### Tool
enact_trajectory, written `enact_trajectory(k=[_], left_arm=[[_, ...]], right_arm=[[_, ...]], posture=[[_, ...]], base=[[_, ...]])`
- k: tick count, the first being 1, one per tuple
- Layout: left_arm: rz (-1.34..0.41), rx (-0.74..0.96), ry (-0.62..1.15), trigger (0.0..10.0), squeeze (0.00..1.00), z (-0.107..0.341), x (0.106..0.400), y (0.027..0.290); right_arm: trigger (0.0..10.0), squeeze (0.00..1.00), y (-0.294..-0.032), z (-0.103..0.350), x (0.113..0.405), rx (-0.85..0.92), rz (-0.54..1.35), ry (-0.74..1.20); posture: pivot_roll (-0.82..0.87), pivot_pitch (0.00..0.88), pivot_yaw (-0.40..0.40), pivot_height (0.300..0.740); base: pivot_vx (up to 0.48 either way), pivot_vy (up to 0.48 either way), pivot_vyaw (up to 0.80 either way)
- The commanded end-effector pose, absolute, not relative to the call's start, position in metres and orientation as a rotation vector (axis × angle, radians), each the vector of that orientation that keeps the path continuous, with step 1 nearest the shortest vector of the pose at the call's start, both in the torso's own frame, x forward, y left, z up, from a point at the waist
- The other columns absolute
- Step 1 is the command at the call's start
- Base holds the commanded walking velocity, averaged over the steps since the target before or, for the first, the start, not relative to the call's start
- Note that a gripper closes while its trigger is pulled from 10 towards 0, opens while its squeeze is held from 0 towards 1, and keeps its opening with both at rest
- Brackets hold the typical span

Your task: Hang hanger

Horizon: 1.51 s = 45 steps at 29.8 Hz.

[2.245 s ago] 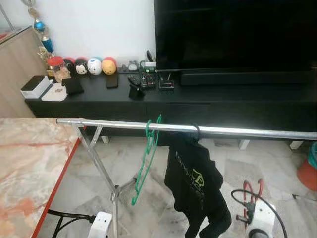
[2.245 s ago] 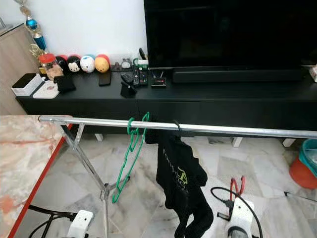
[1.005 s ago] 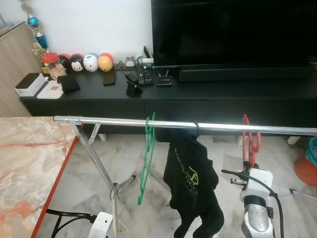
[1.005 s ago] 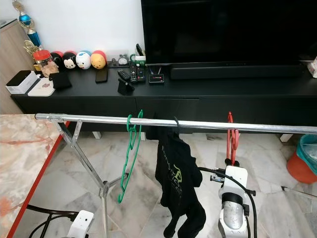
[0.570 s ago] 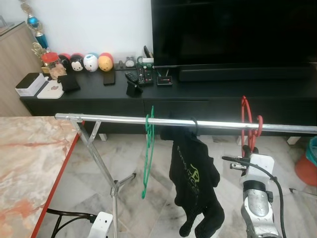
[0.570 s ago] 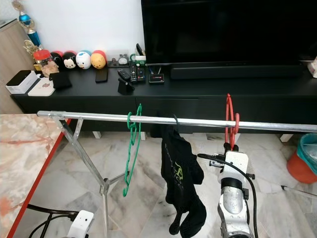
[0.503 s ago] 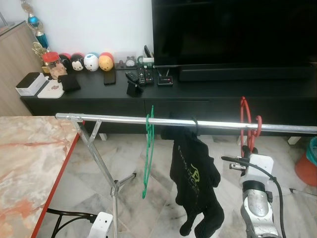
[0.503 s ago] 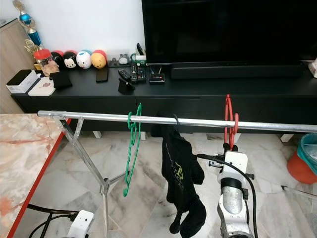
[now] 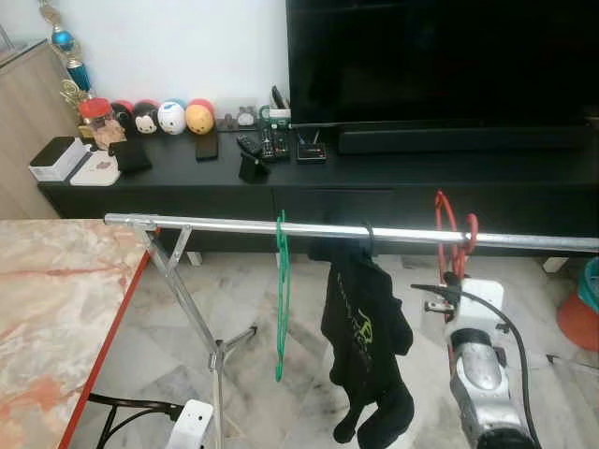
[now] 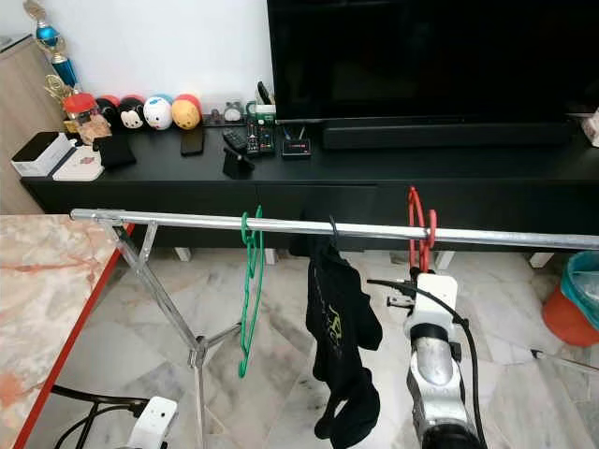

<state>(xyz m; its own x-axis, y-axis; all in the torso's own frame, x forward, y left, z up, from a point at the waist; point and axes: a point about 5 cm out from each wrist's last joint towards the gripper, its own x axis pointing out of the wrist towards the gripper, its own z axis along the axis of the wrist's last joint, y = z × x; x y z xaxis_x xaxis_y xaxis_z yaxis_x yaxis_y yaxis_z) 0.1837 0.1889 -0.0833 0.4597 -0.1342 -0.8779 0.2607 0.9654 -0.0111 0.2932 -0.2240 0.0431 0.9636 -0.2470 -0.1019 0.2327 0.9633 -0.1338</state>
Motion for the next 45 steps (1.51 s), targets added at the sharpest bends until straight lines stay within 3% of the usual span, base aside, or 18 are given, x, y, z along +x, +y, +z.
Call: enact_trajectory(k=[1, 8, 9, 10, 35, 45], left_arm=[[-0.242, 0.146, 1.087, 10.0, 0.00, -0.085, 0.180, 0.193], [-0.246, 0.146, 1.090, 10.0, 0.00, -0.085, 0.179, 0.193], [-0.246, 0.146, 1.090, 10.0, 0.00, -0.085, 0.179, 0.193], [-0.246, 0.145, 1.090, 10.0, 0.00, -0.085, 0.179, 0.193], [-0.252, 0.148, 1.091, 10.0, 0.00, -0.085, 0.179, 0.193], [-0.251, 0.142, 1.088, 10.0, 0.00, -0.085, 0.179, 0.193]], right_arm=[[10.0, 0.00, -0.224, 0.045, 0.297, -0.116, -0.236, 0.123], [10.0, 0.00, -0.226, 0.026, 0.291, -0.118, -0.259, 0.282], [10.0, 0.69, -0.225, 0.025, 0.290, -0.099, -0.256, 0.280], [10.0, 1.00, -0.224, 0.025, 0.290, -0.087, -0.252, 0.272], [10.0, 1.00, -0.219, 0.052, 0.293, -0.033, -0.275, 0.020], [10.0, 1.00, -0.208, 0.048, 0.269, -0.088, -0.274, -0.046]], posture=[[-0.08, 0.000, 0.055, 0.740], [-0.08, 0.000, 0.055, 0.740], [-0.08, 0.000, 0.054, 0.740], [-0.08, 0.000, 0.055, 0.740], [-0.08, 0.000, 0.058, 0.740], [-0.08, 0.000, 0.055, 0.740]], base=[[0.000, 0.000, 0.00], [0.000, 0.000, 0.00], [0.000, 0.000, 0.00], [0.000, 0.000, 0.00], [0.000, 0.000, 0.00], [0.000, 0.000, 0.00]])
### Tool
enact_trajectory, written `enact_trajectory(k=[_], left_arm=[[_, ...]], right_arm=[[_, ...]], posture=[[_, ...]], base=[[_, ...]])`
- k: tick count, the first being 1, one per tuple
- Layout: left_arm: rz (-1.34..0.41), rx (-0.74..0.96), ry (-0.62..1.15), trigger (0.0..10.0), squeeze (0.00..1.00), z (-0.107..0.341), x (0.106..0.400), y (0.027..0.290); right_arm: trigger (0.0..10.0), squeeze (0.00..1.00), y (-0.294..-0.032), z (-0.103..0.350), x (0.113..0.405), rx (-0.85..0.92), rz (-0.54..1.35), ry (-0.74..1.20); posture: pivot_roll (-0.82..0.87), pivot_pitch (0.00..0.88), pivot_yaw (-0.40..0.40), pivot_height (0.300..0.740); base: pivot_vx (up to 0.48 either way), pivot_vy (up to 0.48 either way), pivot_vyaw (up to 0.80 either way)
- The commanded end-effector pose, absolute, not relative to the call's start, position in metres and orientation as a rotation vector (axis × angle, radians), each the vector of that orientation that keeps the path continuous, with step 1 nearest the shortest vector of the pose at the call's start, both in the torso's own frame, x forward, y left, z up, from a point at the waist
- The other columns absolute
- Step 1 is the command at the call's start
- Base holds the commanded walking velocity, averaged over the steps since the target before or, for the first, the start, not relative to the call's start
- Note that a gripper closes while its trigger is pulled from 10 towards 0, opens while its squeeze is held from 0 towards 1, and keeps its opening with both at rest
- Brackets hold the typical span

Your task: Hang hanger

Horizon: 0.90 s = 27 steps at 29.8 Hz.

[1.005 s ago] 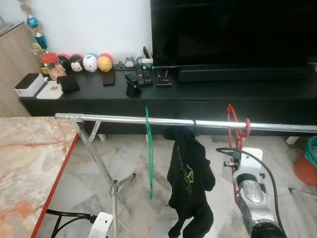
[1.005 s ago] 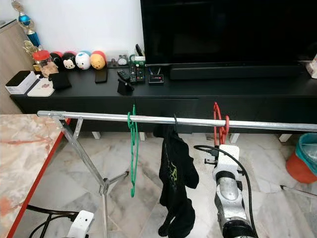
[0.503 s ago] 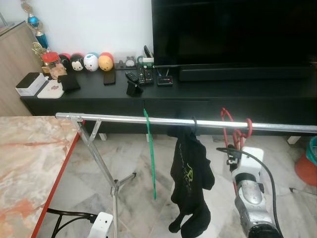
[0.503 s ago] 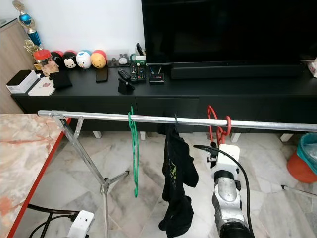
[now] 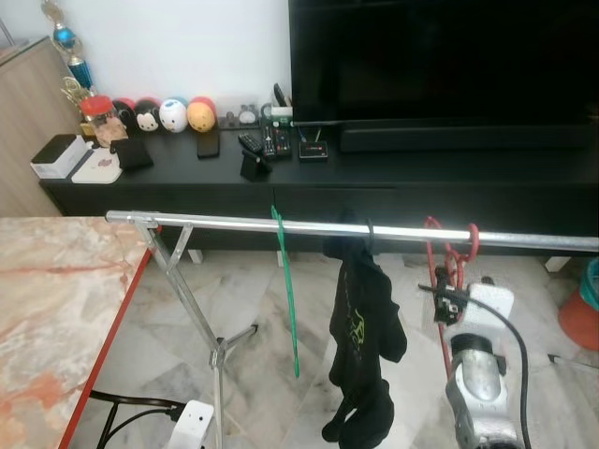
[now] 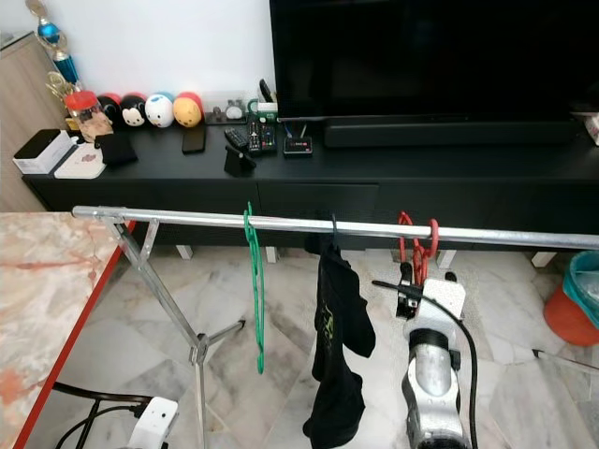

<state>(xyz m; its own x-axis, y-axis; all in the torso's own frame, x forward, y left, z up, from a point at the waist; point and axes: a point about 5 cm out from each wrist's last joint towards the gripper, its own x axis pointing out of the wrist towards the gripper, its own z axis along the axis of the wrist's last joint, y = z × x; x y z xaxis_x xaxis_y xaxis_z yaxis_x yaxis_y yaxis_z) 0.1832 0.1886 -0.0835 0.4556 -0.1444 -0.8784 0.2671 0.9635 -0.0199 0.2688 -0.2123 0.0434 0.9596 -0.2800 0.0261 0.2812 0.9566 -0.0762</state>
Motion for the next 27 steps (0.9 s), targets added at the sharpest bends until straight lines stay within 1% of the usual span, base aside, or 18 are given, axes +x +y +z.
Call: enact_trajectory(k=[1, 4, 5, 6, 7, 9, 11, 16, 17, 20, 21, 22, 23, 24, 27], left_arm=[[-0.251, 0.142, 1.088, 10.0, 0.00, -0.085, 0.179, 0.193], [-0.255, 0.144, 1.087, 10.0, 0.00, -0.085, 0.180, 0.193], [-0.255, 0.144, 1.087, 10.0, 0.00, -0.085, 0.180, 0.193], [-0.255, 0.144, 1.087, 10.0, 0.00, -0.085, 0.180, 0.193], [-0.253, 0.142, 1.085, 10.0, 0.00, -0.085, 0.180, 0.193], [-0.252, 0.141, 1.083, 10.0, 0.00, -0.084, 0.180, 0.193], [-0.252, 0.144, 1.084, 10.0, 0.00, -0.084, 0.180, 0.193], [-0.253, 0.149, 1.085, 10.0, 0.00, -0.084, 0.180, 0.194], [-0.253, 0.150, 1.084, 10.0, 0.00, -0.084, 0.180, 0.194], [-0.254, 0.150, 1.083, 10.0, 0.00, -0.084, 0.180, 0.194], [-0.254, 0.149, 1.082, 10.0, 0.00, -0.084, 0.180, 0.193], [-0.254, 0.149, 1.082, 10.0, 0.00, -0.084, 0.180, 0.193], [-0.255, 0.149, 1.081, 10.0, 0.00, -0.084, 0.181, 0.193], [-0.257, 0.149, 1.081, 10.0, 0.00, -0.084, 0.181, 0.193], [-0.254, 0.147, 1.080, 10.0, 0.00, -0.084, 0.181, 0.193]], right_arm=[[10.0, 1.00, -0.209, 0.046, 0.266, -0.093, -0.284, -0.040], [10.0, 1.00, -0.211, 0.038, 0.253, -0.130, -0.313, -0.020], [10.0, 1.00, -0.211, 0.038, 0.253, -0.130, -0.313, -0.020], [10.0, 0.06, -0.211, 0.036, 0.249, -0.135, -0.316, -0.018], [10.0, 0.00, -0.211, 0.036, 0.246, -0.135, -0.320, -0.026], [10.0, 0.00, -0.212, 0.039, 0.238, -0.162, -0.342, -0.056], [10.0, 0.00, -0.218, 0.046, 0.226, -0.197, -0.413, -0.098], [10.0, 0.00, -0.222, 0.048, 0.214, -0.224, -0.456, -0.102], [10.0, 0.00, -0.231, 0.046, 0.201, -0.274, -0.554, -0.081], [10.0, 0.00, -0.251, 0.034, 0.179, -0.242, -0.772, 0.016], [10.0, 0.00, -0.264, 0.020, 0.165, -0.197, -0.895, 0.108], [10.0, 0.00, -0.264, 0.020, 0.165, -0.197, -0.895, 0.108], [10.0, 0.00, -0.272, 0.000, 0.154, -0.133, -0.951, 0.229], [10.0, 0.00, -0.273, -0.014, 0.149, -0.086, -0.947, 0.308], [10.0, 0.00, -0.276, -0.024, 0.144, -0.102, -0.952, 0.359]], posture=[[-0.08, 0.000, 0.057, 0.740], [-0.08, 0.000, 0.056, 0.740], [-0.08, 0.000, 0.056, 0.740], [-0.08, 0.000, 0.056, 0.740], [-0.08, 0.000, 0.055, 0.740], [-0.08, 0.000, 0.054, 0.740], [-0.08, 0.000, 0.053, 0.740], [-0.08, 0.000, 0.055, 0.740], [-0.08, 0.000, 0.054, 0.740], [-0.08, 0.000, 0.052, 0.740], [-0.08, 0.000, 0.052, 0.740], [-0.08, 0.000, 0.052, 0.740], [-0.08, 0.000, 0.054, 0.740], [-0.08, 0.000, 0.053, 0.740], [-0.08, 0.000, 0.055, 0.740]], base=[[0.000, 0.000, 0.00], [0.000, 0.000, 0.00], [0.000, 0.000, 0.00], [0.000, 0.000, 0.00], [0.000, 0.000, 0.00], [0.000, 0.000, 0.00], [0.000, 0.000, 0.00], [0.000, 0.000, 0.00], [0.000, 0.000, 0.00], [0.000, 0.000, 0.00], [0.000, 0.000, 0.00], [0.000, 0.000, 0.00], [0.000, 0.000, 0.00], [0.000, 0.000, 0.00], [0.000, 0.000, 0.00]])
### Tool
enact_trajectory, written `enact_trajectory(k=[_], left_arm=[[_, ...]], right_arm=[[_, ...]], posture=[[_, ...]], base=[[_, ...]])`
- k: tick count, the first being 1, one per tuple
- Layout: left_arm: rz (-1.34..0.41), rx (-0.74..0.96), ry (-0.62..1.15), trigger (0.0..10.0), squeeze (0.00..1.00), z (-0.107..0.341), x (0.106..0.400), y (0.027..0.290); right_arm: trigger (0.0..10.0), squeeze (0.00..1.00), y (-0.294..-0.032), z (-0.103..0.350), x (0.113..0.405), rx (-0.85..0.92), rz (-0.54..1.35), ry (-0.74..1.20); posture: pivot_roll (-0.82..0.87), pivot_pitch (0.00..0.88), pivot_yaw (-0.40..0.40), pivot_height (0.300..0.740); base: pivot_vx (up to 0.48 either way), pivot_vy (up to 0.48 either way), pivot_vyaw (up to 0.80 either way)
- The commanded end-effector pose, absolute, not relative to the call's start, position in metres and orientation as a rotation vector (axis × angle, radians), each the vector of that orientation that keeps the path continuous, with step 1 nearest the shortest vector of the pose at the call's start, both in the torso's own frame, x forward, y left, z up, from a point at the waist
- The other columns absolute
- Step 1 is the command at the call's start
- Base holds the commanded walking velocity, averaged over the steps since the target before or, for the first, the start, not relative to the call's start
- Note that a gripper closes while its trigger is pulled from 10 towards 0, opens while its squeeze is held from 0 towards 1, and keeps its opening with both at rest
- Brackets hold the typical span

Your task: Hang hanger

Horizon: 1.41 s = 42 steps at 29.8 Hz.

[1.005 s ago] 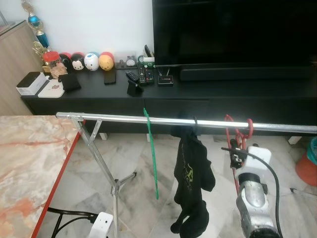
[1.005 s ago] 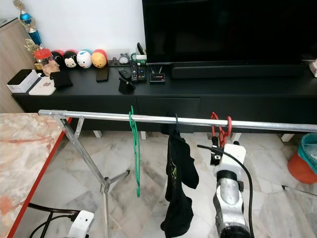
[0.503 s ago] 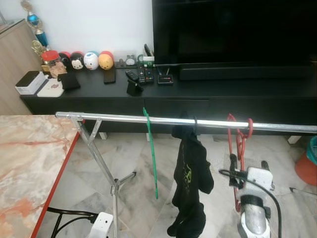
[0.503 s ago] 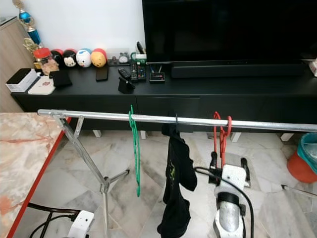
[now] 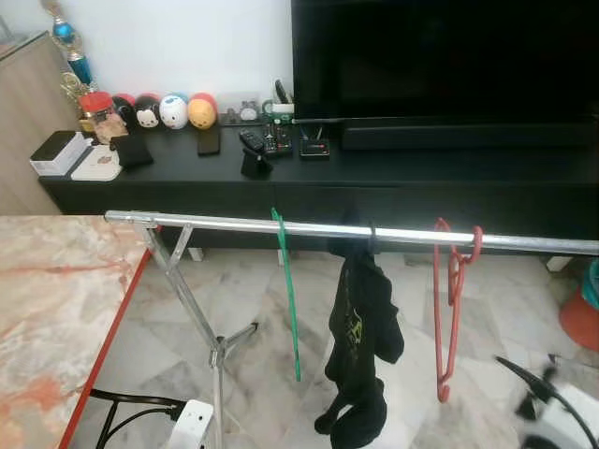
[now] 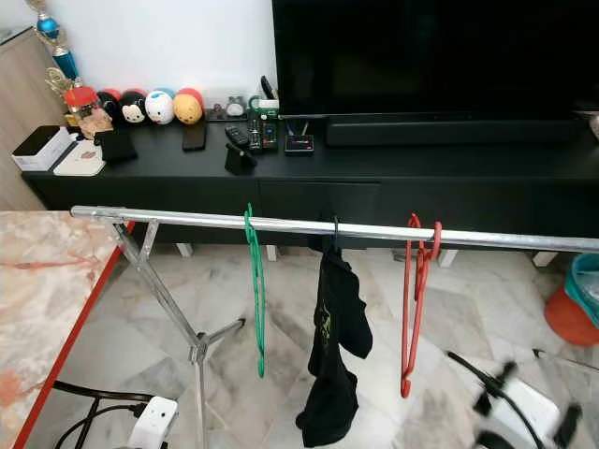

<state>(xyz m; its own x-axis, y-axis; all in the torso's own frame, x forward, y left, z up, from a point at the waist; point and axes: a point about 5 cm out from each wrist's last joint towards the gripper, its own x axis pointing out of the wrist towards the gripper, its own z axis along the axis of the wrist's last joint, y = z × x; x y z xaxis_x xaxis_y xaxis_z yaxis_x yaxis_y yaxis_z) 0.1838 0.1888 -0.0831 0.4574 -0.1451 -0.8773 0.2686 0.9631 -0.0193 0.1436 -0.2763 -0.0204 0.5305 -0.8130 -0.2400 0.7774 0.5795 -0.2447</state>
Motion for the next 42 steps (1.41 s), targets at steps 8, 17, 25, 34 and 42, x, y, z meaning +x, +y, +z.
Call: enact_trajectory(k=[8, 17, 25, 34, 42], left_arm=[[-0.253, 0.143, 1.081, 10.0, 0.00, -0.084, 0.181, 0.193], [-0.237, 0.138, 1.083, 10.0, 0.00, -0.084, 0.181, 0.193], [-0.232, 0.144, 1.088, 10.0, 0.00, -0.085, 0.180, 0.193], [-0.231, 0.168, 1.088, 10.0, 0.00, -0.085, 0.180, 0.193], [-0.234, 0.175, 1.088, 10.0, 0.00, -0.085, 0.180, 0.194]], right_arm=[[10.0, 0.00, -0.256, -0.058, 0.150, -0.148, -0.704, 0.607], [10.0, 0.00, -0.212, -0.099, 0.123, -0.200, -0.283, 0.976], [10.0, 0.00, -0.203, -0.097, 0.137, -0.154, -0.229, 0.952], [10.0, 0.00, -0.195, -0.096, 0.143, -0.095, -0.220, 0.933], [10.0, 0.00, -0.196, -0.097, 0.140, -0.077, -0.242, 0.933]], posture=[[-0.09, 0.000, 0.058, 0.740], [-0.07, 0.000, 0.056, 0.740], [-0.08, 0.000, 0.054, 0.740], [-0.10, 0.000, 0.055, 0.740], [-0.10, 0.000, 0.064, 0.740]], base=[[0.000, 0.000, 0.00], [0.000, 0.000, 0.00], [0.000, 0.000, 0.00], [0.000, 0.000, 0.00], [0.000, 0.000, 0.00]])
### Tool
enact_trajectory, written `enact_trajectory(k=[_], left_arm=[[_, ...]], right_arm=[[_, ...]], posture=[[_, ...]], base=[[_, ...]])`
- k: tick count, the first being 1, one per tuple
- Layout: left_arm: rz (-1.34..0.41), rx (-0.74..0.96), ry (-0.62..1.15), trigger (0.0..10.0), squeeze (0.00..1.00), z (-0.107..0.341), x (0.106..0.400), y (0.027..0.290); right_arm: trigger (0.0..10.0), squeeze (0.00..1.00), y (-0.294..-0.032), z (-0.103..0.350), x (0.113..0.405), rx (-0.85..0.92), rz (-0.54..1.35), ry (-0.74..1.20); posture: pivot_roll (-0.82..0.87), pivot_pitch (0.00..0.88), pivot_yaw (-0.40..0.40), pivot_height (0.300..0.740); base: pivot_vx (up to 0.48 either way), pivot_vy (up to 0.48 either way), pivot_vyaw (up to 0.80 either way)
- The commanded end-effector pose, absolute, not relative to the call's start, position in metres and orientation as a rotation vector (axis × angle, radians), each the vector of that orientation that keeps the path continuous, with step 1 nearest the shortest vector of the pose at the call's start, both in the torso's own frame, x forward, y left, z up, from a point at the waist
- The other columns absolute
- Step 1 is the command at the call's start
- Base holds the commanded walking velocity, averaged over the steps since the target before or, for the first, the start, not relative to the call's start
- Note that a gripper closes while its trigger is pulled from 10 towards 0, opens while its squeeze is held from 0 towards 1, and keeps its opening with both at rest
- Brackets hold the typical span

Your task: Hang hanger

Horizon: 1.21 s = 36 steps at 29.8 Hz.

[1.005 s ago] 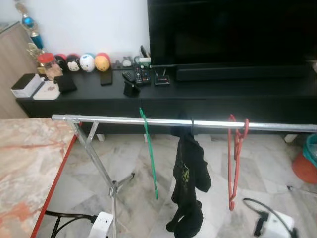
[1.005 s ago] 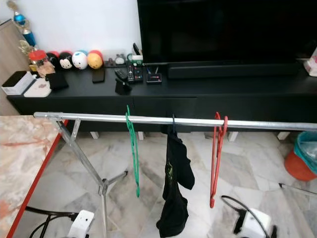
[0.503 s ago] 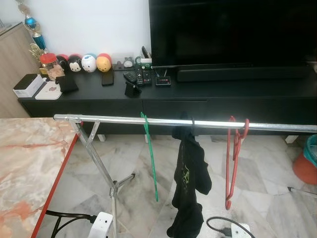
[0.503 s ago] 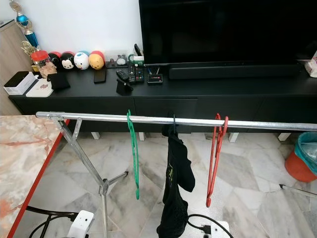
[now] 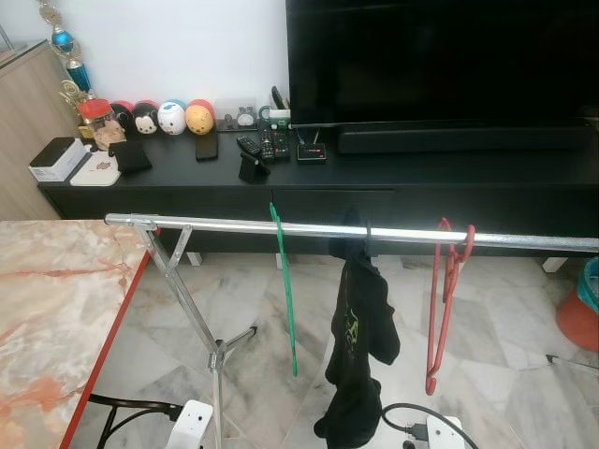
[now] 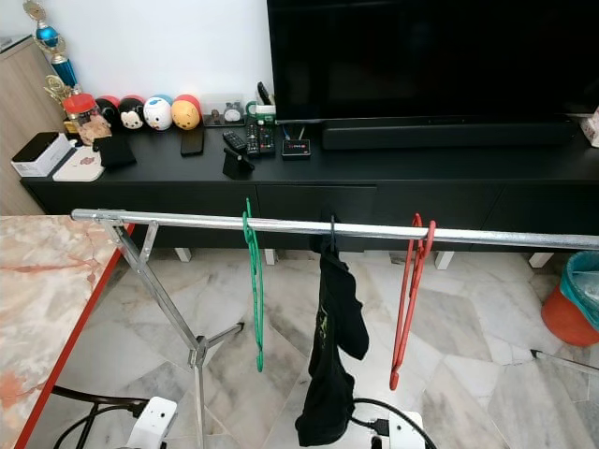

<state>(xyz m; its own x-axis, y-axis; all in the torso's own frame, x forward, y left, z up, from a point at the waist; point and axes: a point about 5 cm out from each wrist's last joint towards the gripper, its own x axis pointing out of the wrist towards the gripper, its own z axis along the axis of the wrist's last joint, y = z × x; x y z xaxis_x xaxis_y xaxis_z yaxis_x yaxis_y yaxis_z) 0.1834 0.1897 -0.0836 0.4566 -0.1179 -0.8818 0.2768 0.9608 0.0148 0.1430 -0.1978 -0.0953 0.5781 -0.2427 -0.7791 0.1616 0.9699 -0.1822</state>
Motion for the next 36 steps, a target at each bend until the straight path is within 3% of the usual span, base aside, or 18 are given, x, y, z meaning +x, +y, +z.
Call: enact_trajectory(k=[1, 36], left_arm=[[-0.235, 0.178, 1.089, 10.0, 0.00, -0.085, 0.180, 0.195], [-0.244, 0.178, 1.090, 10.0, 0.00, -0.084, 0.180, 0.195]], right_arm=[[10.0, 0.00, -0.196, -0.097, 0.139, -0.075, -0.242, 0.934], [10.0, 0.00, -0.200, -0.102, 0.126, -0.072, -0.241, 1.002]], posture=[[-0.11, 0.000, 0.066, 0.740], [-0.10, 0.000, 0.069, 0.740]], base=[[0.000, 0.000, 0.00], [0.000, 0.000, 0.00]])
